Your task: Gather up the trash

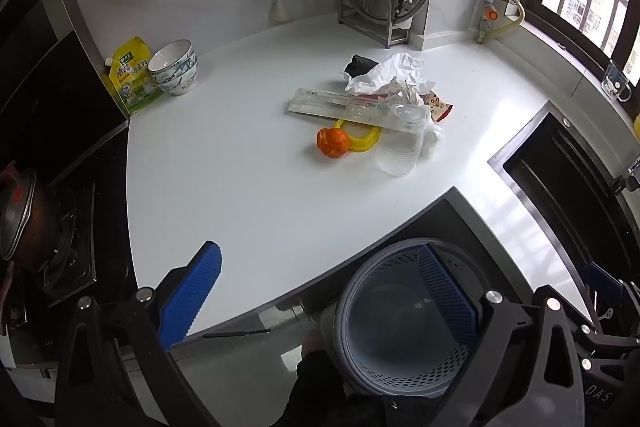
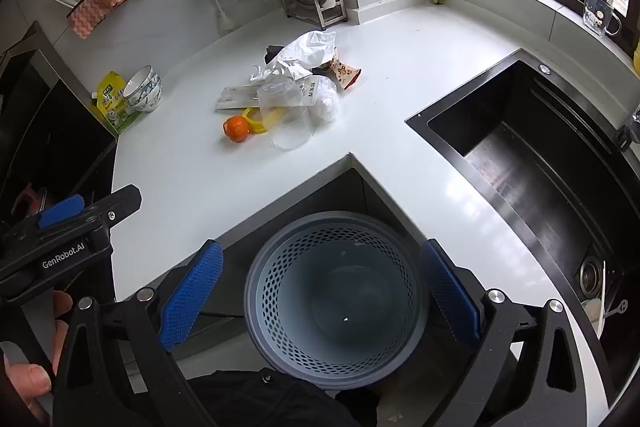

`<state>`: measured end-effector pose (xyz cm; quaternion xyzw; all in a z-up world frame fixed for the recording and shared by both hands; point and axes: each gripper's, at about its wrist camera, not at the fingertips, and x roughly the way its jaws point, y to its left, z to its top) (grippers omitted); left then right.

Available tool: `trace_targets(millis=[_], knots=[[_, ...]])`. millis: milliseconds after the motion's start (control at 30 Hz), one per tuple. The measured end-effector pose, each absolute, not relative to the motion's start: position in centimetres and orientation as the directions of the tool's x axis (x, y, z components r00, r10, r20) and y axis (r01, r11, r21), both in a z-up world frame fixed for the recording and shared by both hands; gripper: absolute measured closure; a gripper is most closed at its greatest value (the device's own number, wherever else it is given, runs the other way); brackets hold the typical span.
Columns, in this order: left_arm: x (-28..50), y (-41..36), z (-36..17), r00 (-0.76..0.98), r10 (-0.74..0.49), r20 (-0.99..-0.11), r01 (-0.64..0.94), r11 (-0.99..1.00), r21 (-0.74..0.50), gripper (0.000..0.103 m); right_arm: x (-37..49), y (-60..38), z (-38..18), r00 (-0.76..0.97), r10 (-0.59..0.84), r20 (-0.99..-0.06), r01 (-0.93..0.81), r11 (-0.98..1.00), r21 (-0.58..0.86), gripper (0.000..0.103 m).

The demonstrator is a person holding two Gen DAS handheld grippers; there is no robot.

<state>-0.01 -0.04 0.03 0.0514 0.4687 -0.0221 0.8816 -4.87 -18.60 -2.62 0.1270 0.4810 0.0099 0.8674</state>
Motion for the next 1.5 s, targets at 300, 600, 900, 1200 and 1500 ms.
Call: trace_targets(millis=[300,600,900,1200,1500], knots=[[0.0,0.2,0.3,0.562,0.006,-0.827,0.079,0.995,0.061,0.006,-4.8,-18.5,-2.4,0.538,0.147,-0.830,0.099,0.967,0.236,0.009],[-0.1,0.7,0.4,0.566,-0.001,-0.824,0.079,0.995,0.053,0.006,-4.7,-18.3,-2.1,0.547,0.140,-0.825,0.093,0.969,0.227,0.009],[-0.2,0.8,0.4,0.567,-0.003,-0.823,0.077,0.996,0.050,0.006,-4.7,-18.5,-1.9,0.551,0.142,-0.823,0.091,0.969,0.228,0.009],[-0.2,0.8,0.6,0.567,-0.001,-0.823,0.077,0.996,0.052,0.006,-4.6,-18.8,-1.5,0.555,0.138,-0.820,0.093,0.970,0.226,0.009],[-0.1,1.0,0.7,0.568,-0.003,-0.823,0.078,0.996,0.051,0.006,-4.7,-18.8,-1.5,0.556,0.139,-0.819,0.092,0.970,0.227,0.009]])
